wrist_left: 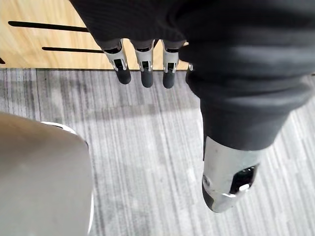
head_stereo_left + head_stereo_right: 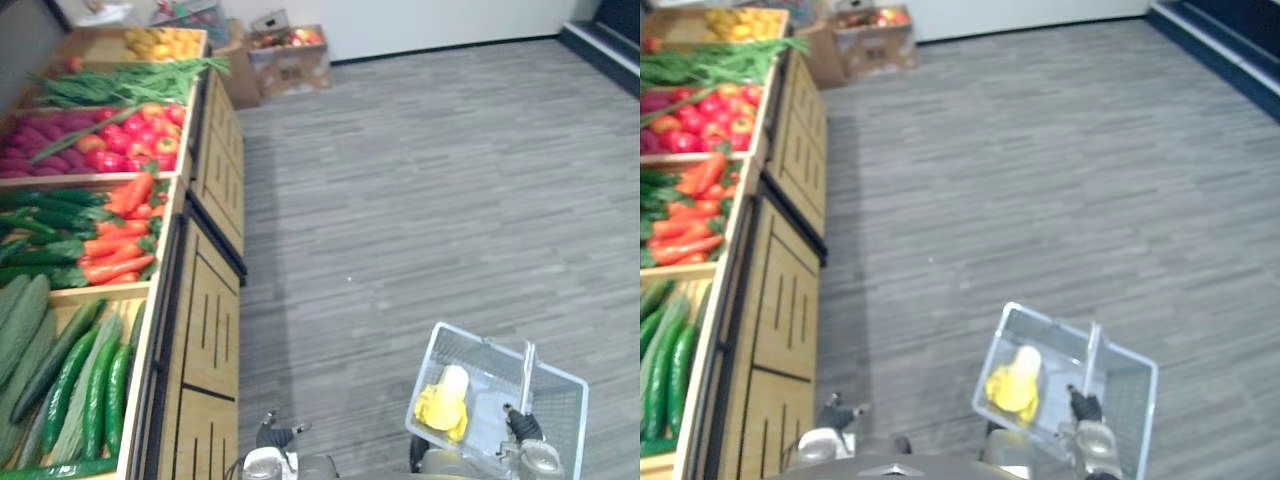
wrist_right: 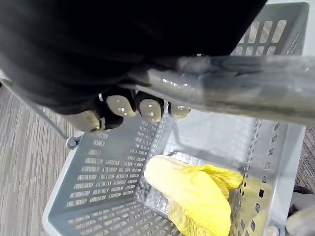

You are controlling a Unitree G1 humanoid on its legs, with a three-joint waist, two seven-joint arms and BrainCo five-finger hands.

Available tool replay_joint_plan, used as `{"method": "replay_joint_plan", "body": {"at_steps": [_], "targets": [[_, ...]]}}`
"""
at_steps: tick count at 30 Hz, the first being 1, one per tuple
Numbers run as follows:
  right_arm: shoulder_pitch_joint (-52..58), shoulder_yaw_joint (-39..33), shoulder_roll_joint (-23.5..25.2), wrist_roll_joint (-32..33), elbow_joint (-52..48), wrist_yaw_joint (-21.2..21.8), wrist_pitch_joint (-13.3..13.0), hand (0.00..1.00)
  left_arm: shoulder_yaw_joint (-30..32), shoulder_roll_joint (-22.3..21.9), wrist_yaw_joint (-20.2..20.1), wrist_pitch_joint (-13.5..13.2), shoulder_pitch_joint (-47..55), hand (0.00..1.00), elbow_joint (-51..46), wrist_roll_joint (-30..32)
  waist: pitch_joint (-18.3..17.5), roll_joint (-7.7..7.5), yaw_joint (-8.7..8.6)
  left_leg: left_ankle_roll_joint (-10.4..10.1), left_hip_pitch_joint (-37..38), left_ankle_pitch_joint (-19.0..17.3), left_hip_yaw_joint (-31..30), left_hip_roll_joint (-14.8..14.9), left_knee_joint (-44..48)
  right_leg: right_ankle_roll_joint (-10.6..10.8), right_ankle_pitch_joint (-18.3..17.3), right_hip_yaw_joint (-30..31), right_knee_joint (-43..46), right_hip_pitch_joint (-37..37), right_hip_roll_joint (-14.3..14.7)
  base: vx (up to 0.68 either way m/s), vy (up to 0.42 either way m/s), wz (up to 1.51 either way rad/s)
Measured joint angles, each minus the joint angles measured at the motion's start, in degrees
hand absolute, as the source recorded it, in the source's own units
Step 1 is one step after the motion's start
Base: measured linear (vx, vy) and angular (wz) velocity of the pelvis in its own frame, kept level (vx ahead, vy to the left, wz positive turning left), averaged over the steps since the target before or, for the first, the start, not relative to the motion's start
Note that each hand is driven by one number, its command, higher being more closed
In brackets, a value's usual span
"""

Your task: Pick vegetable in the basket

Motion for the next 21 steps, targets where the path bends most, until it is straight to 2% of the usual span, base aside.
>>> {"method": "replay_joint_plan", "body": {"at_steps": [1,3,5,9,12,13,15,16,17,18,20,21], "targets": [[0.1,-0.5,0.8,0.1,-0.1,-0.1,0.0,1.0,0.2,0.2,0.0,-0.2,-0.4,0.0,-0.3,0.0,0.6,-1.2,0.07,0.2,-0.2,0.1,0.0,-1.3,-0.2,0.8,0.6,-0.1,-0.9,0.1,-1.2,0.04,0.214,0.02],[0.2,-0.8,1.0,0.1,-0.1,-0.2,0.1,1.0,-0.2,0.8,0.0,-0.1,-0.5,0.0,-0.3,0.7,0.4,-1.63,0.08,0.3,0.8,0.2,0.0,-3.1,-1.1,1.4,0.9,-0.3,-1.2,1.1,-2.8,0.07,0.19,0.14],[0.5,-0.8,1.2,0.0,-0.1,-0.2,0.0,1.0,-1.7,1.4,0.0,-0.1,-0.4,0.0,0.0,0.9,0.1,-1.59,0.29,0.4,2.6,0.2,0.2,-4.4,-2.9,1.4,0.9,-0.4,-1.8,2.5,-3.9,0.13,0.154,0.05],[0.2,-0.8,1.2,-0.1,-0.4,0.1,-0.1,1.0,-2.4,1.8,-0.3,-0.2,-0.5,0.0,0.0,0.8,-0.3,-1.49,1.5,0.4,3.9,0.2,1.0,-5.0,-4.2,1.9,0.5,-0.4,-1.0,2.2,-4.5,0.12,0.065,-0.08],[-0.4,-1.6,1.3,0.0,-0.6,0.1,-0.2,1.0,-3.4,2.4,-0.6,-0.1,-0.5,0.0,0.1,0.9,-0.2,-1.63,1.44,1.0,6.0,-0.2,1.3,-5.3,-4.8,2.0,-3.8,-0.1,8.7,-0.8,-5.7,0.1,0.026,-0.03],[-0.6,-2.7,1.4,0.0,-0.9,0.1,-0.2,1.0,-3.6,2.3,-0.7,0.0,-0.4,0.0,0.1,0.9,-0.1,-1.62,1.55,1.7,7.2,-0.6,1.4,-5.2,-4.8,2.0,-5.4,0.2,16.2,-3.3,-6.2,0.06,0.011,0.02],[-0.4,-4.2,1.5,0.1,-3.0,0.0,-0.2,1.0,-3.7,2.5,-0.7,0.0,-0.3,0.0,0.0,0.9,0.3,-2.13,1.41,3.3,9.2,-2.0,1.7,-5.3,-4.6,1.8,-5.7,0.8,30.9,-8.6,-7.4,0.05,0.009,0.05],[0.0,-4.8,2.1,0.1,-4.1,0.0,-0.2,1.0,-3.3,2.9,-0.9,0.0,-0.2,0.0,-0.2,0.8,0.4,-3.21,1.45,4.2,10.3,-3.1,1.7,-5.7,-3.9,1.1,-5.2,1.0,37.4,-10.8,-8.3,0.07,-0.013,0.0],[0.9,-4.9,3.2,0.1,-5.7,-0.1,-0.3,1.0,-2.4,3.3,-0.9,0.1,0.2,0.0,-0.8,0.8,0.8,-3.61,1.55,4.6,11.5,-5.3,1.5,-5.5,-2.3,0.9,-3.1,1.2,44.7,-13.5,-9.5,0.1,-0.03,-0.18],[1.3,-5.3,3.6,0.2,-7.7,-0.1,-0.8,1.0,-1.3,3.3,-0.9,0.2,0.1,0.0,-1.0,0.9,0.6,-3.83,1.4,4.1,12.7,-7.3,2.2,-4.3,-0.6,-0.2,-4.5,0.6,49.6,-16.5,-9.3,0.11,-0.032,-0.26],[1.5,-5.2,3.4,0.2,-8.0,-0.1,-1.6,1.0,-0.5,3.5,-0.9,0.5,0.1,0.0,-0.6,0.9,0.6,-3.77,1.44,3.6,13.4,-8.0,2.9,-3.0,-0.5,-1.4,-5.3,-1.8,48.1,-19.1,-9.1,0.18,-0.047,-0.21],[1.5,-6.0,3.3,0.4,-8.1,-0.1,-2.1,1.0,0.8,3.1,-0.9,0.7,-0.1,0.0,-0.2,0.8,0.6,-3.46,1.11,3.0,13.7,-8.3,2.9,-1.7,-1.0,-1.4,-5.2,-4.3,41.9,-20.9,-8.7,0.26,-0.091,-0.05]]}}
